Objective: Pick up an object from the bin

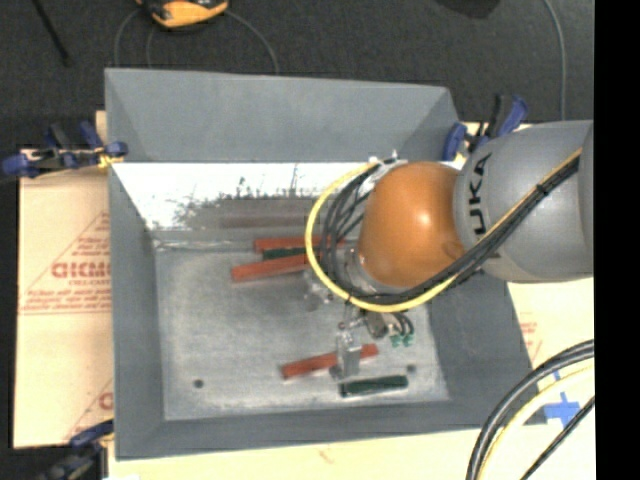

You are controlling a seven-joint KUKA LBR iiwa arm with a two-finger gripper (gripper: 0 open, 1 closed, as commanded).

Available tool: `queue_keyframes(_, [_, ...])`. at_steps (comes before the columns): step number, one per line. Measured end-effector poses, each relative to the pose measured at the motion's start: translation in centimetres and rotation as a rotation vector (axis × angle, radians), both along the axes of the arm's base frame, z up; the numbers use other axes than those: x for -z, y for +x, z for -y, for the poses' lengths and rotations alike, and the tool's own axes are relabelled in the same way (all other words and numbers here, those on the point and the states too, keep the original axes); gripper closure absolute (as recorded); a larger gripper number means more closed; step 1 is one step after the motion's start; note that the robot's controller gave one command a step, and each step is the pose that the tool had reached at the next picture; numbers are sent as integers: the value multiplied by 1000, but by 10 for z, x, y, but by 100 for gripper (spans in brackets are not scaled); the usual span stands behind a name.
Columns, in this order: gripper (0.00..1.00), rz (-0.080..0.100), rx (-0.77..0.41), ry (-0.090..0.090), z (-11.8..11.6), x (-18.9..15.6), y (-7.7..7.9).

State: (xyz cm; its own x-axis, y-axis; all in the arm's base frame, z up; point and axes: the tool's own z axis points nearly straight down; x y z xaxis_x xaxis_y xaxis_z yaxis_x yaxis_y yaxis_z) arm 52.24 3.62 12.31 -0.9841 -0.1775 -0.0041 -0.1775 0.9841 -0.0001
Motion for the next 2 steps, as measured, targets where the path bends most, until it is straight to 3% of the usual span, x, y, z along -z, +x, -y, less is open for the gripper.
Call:
queue_keyframes(1, [0,-1,107,0,10,52,-31])
queue_keyframes(2, [100,-1,-23,-1,3,52,-14])
